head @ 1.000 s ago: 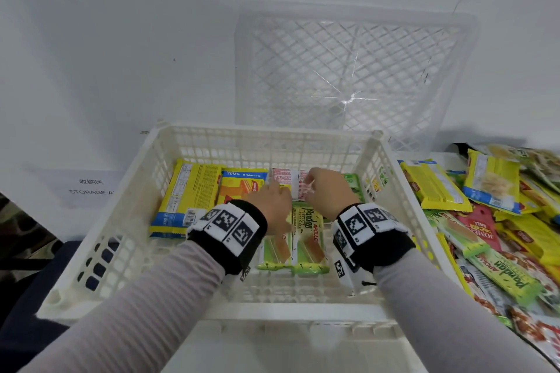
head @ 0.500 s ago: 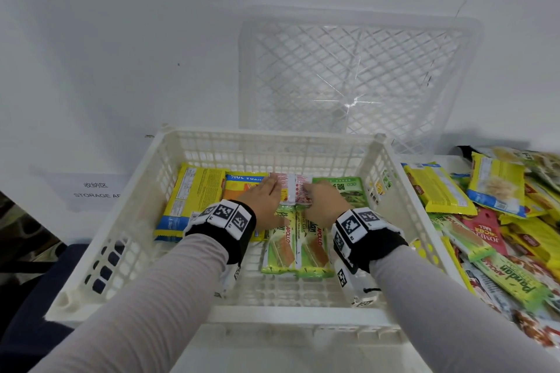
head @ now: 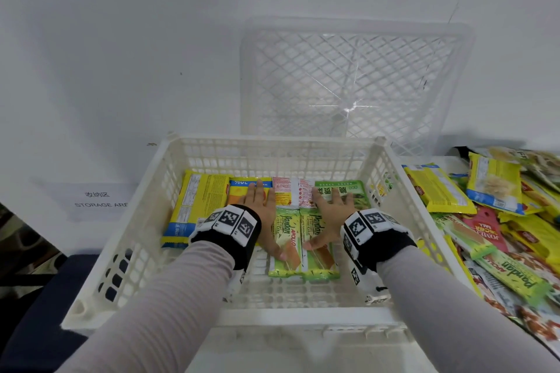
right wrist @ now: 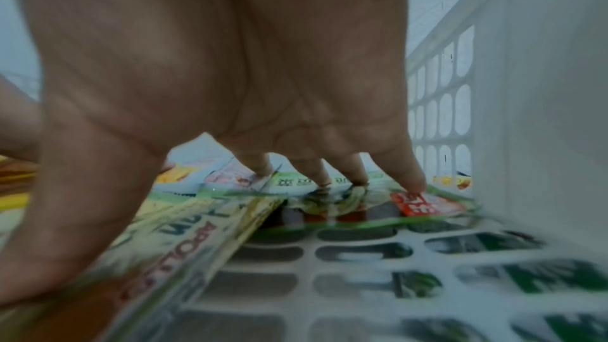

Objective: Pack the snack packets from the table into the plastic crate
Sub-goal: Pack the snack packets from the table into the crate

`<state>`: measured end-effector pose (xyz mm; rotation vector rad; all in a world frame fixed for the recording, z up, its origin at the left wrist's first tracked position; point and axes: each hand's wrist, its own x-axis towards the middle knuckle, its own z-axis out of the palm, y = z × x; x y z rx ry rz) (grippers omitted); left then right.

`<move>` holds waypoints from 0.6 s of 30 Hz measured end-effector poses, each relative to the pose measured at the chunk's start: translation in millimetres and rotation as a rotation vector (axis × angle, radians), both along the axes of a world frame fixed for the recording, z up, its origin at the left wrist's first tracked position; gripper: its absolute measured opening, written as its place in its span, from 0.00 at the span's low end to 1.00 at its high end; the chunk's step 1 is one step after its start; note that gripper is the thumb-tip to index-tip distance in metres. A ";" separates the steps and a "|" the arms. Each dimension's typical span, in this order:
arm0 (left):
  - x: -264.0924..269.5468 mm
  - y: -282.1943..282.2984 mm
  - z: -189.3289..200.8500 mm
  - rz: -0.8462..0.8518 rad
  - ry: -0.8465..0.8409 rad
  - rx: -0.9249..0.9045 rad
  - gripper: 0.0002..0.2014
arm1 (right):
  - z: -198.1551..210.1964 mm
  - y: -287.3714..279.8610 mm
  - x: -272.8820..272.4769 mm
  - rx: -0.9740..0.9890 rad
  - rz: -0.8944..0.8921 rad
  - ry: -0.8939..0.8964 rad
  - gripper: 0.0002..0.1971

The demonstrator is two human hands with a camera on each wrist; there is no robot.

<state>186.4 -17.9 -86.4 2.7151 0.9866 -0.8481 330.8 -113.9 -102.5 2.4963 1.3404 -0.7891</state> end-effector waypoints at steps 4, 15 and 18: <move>-1.6 -0.9 0.6 0.008 -0.035 -0.012 0.69 | -0.4 0.8 -3.3 0.000 -0.005 -0.020 0.67; 15.9 -3.0 49.5 0.025 -0.570 0.039 0.43 | 66.2 -10.2 -9.5 0.208 -0.027 0.002 0.31; 21.0 -12.0 78.7 0.007 -0.750 -0.002 0.37 | 101.8 -22.7 -6.0 0.278 -0.025 0.011 0.34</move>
